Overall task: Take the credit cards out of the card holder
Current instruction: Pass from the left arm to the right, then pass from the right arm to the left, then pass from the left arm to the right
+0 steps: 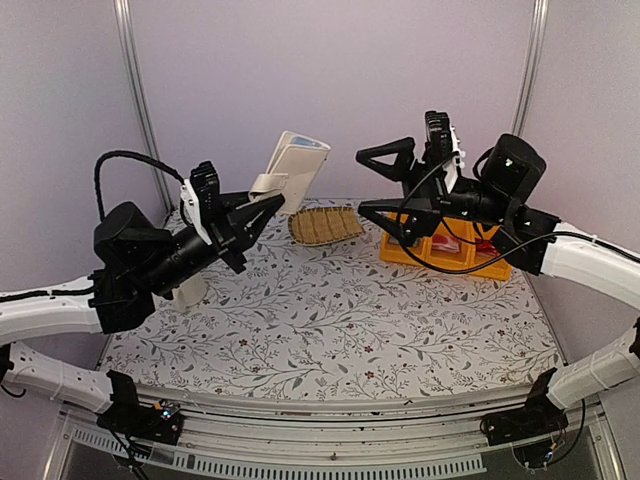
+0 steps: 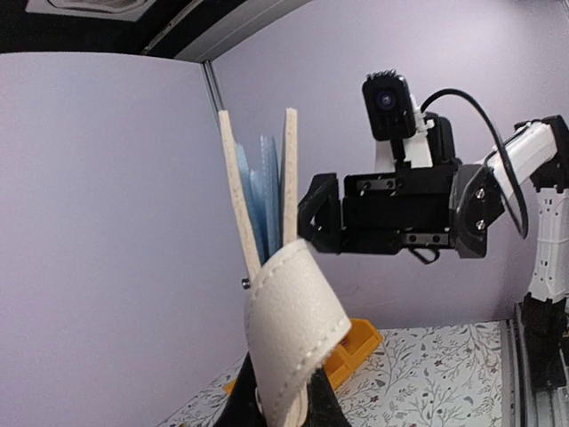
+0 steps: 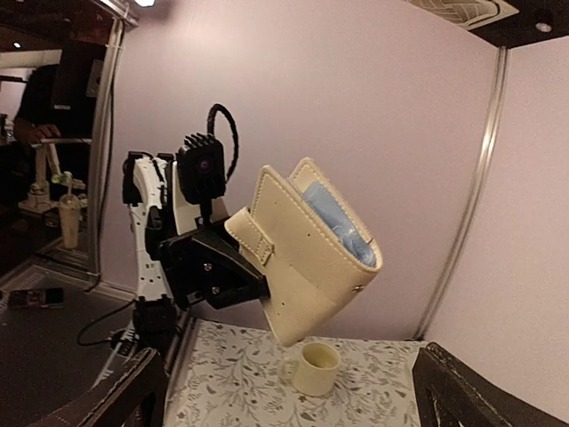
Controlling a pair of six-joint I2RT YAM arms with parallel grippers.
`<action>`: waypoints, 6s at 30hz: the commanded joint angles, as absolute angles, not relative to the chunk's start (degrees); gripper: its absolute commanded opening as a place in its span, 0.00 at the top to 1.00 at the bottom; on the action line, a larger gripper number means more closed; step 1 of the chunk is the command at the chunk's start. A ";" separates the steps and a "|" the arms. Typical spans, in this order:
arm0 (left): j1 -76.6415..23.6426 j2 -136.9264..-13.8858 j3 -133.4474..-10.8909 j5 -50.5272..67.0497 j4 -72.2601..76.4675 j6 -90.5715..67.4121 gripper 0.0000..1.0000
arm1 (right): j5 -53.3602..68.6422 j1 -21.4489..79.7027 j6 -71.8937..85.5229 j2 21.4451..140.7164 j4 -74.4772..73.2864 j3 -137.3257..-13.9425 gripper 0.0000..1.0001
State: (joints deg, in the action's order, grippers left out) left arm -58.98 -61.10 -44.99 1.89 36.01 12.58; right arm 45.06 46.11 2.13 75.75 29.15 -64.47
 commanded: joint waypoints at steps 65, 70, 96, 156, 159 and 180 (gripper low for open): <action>-43.33 -89.44 -76.16 64.80 6.60 -16.66 0.02 | 6.27 61.11 -132.45 66.87 4.81 -60.64 0.98; -43.66 -89.03 -72.09 67.66 17.25 -23.23 0.48 | 6.85 61.92 -133.02 67.28 3.77 -60.88 0.98; -48.33 -64.11 -46.41 11.61 44.90 -20.07 1.00 | 44.91 42.66 -8.64 65.42 29.56 -61.56 0.01; -55.13 -68.36 -40.65 4.98 52.57 -15.11 1.00 | 59.91 47.10 14.68 94.64 2.32 -96.24 0.99; -55.12 -68.31 -40.07 5.32 53.87 -15.19 1.00 | 59.91 46.72 13.95 93.78 1.60 -96.11 0.99; -54.28 -59.90 -47.52 21.95 21.13 -4.71 0.21 | 51.30 45.80 -25.09 99.37 -51.96 -119.53 0.99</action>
State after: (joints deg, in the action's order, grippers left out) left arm -54.37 -61.52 -44.36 13.28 33.26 -9.19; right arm 54.92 45.98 -11.53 96.03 -33.19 -112.81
